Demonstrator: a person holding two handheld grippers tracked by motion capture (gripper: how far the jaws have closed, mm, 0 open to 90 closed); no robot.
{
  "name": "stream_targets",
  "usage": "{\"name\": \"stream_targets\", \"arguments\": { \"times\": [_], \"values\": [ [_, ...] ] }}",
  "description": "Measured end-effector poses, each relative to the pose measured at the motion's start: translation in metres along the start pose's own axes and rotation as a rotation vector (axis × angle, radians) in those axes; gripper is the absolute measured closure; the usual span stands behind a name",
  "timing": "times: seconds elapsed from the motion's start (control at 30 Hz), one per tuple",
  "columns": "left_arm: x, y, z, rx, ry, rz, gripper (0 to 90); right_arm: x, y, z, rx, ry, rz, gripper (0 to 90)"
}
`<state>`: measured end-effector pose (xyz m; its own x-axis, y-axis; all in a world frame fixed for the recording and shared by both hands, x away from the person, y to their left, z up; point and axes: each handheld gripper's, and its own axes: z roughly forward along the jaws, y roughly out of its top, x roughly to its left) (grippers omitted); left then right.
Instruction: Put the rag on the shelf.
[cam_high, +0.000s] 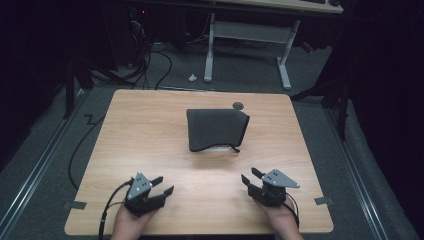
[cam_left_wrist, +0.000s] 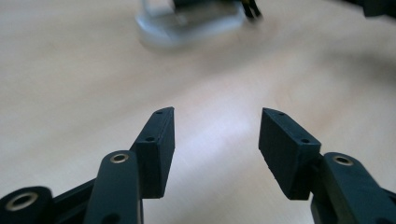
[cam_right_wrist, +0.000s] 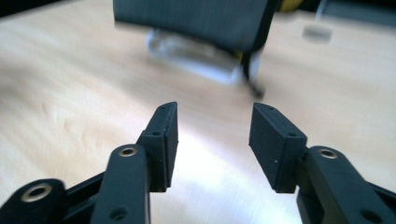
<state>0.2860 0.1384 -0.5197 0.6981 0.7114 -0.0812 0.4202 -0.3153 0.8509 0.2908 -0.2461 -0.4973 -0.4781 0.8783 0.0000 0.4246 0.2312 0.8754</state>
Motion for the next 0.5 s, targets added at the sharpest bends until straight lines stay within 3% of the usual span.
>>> {"name": "stream_targets", "arguments": {
  "times": [0.07,0.1,0.27,0.37,0.5],
  "values": [
    [-0.009,-0.002,0.005,0.070,-0.012,0.028,45.9,0.007,-0.016,0.000,0.033,-0.044,-0.001,51.2],
    [-0.010,0.000,0.006,0.062,-0.024,0.036,44.3,0.009,-0.019,-0.001,0.038,-0.046,-0.004,50.5],
    [0.002,0.004,0.008,0.029,-0.026,-0.017,44.0,0.004,-0.020,0.002,0.061,-0.036,0.022,48.2],
    [0.004,0.002,0.005,0.030,-0.013,0.000,44.2,0.003,-0.020,0.004,0.067,-0.045,0.017,47.4],
    [0.007,-0.001,0.002,0.034,-0.012,-0.020,44.6,0.003,-0.022,0.005,0.079,-0.050,0.022,47.4]
  ]
}}
